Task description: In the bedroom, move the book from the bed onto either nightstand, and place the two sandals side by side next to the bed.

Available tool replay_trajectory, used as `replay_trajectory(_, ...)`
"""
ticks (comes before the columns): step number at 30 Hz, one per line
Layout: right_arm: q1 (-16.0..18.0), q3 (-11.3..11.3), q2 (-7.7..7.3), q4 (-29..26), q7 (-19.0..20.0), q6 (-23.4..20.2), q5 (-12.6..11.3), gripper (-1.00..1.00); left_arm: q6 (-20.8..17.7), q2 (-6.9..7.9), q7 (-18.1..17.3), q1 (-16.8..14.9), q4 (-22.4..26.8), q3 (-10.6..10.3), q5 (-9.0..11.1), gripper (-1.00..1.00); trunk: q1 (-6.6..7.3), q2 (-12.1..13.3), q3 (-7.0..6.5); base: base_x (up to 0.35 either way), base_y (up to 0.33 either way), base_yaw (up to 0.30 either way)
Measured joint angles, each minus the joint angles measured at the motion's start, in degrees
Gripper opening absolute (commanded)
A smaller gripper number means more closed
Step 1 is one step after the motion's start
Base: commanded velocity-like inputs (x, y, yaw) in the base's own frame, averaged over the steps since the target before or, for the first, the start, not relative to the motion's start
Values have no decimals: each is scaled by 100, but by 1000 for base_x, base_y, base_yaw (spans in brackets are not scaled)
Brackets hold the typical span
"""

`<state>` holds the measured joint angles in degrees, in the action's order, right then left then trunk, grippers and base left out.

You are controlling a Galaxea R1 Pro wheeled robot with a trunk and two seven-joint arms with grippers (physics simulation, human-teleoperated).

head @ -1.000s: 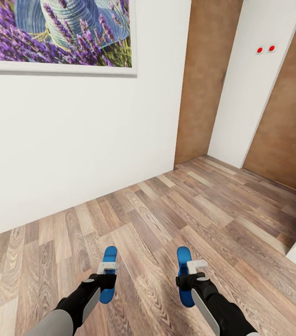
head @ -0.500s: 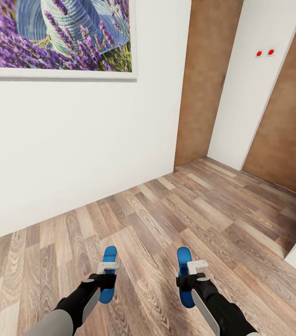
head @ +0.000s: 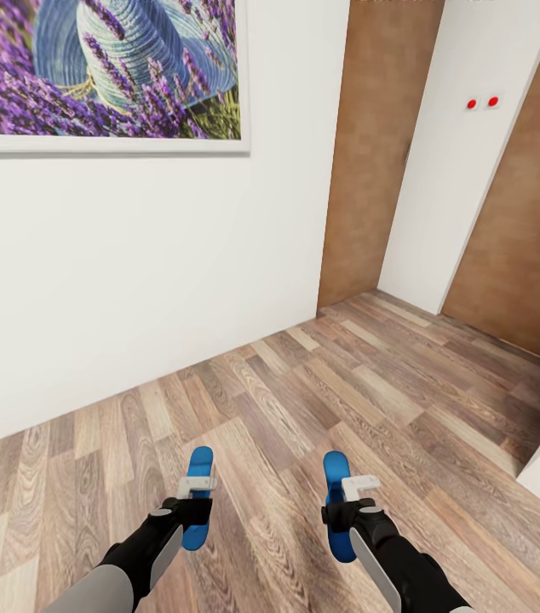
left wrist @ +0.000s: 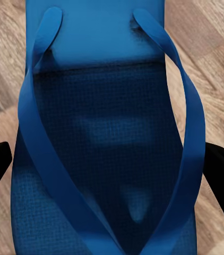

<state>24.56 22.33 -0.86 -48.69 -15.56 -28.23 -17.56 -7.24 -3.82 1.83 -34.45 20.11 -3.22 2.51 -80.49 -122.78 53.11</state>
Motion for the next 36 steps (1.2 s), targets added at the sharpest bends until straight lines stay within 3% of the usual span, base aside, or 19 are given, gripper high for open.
replay_trajectory(26,0,-6,-7,19,-5,0,1,-100,13,1,-2,0,2,-2,6,-100,571,1043,-467,0,0,0)
replay_trajectory(36,0,-16,-19,372,-59,0,-12,-100,10,1,-7,0,7,3,14,-100,791,1444,-646,0,0,0)
